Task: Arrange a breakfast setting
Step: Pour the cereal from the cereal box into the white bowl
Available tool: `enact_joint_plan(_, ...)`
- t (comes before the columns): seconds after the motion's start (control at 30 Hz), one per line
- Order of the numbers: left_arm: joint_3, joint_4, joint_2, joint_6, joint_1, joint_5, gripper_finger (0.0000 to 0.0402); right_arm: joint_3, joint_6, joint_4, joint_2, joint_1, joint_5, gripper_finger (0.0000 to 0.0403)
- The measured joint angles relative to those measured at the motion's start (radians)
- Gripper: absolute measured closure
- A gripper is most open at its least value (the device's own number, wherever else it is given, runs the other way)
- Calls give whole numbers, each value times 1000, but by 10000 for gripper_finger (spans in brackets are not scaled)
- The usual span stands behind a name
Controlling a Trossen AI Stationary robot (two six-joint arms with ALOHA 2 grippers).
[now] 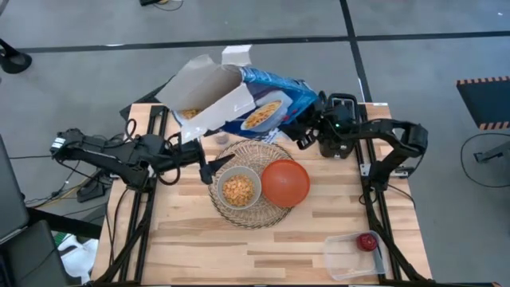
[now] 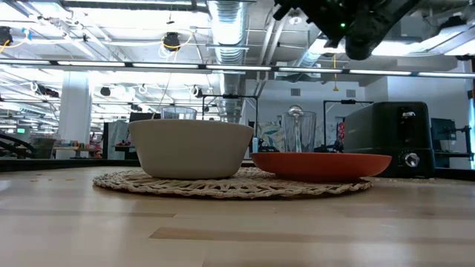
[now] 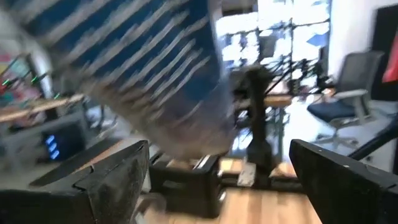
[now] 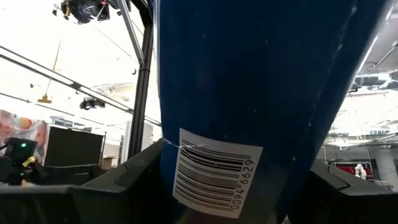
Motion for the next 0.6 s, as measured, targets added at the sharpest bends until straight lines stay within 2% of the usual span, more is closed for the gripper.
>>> enact_joint_plan(0.07, 1, 17, 5, 15, 0, 17, 25, 13, 7, 2, 14, 3, -3, 123)
enact_joint_plan(0.3, 1, 28, 38, 35, 0, -29, 26, 30, 6, 1, 30, 9, 1, 123)
enact_joint_plan(0.6, 0, 213, 70, 45, 18, -71, 26, 32, -20, 3, 29, 15, 21, 123)
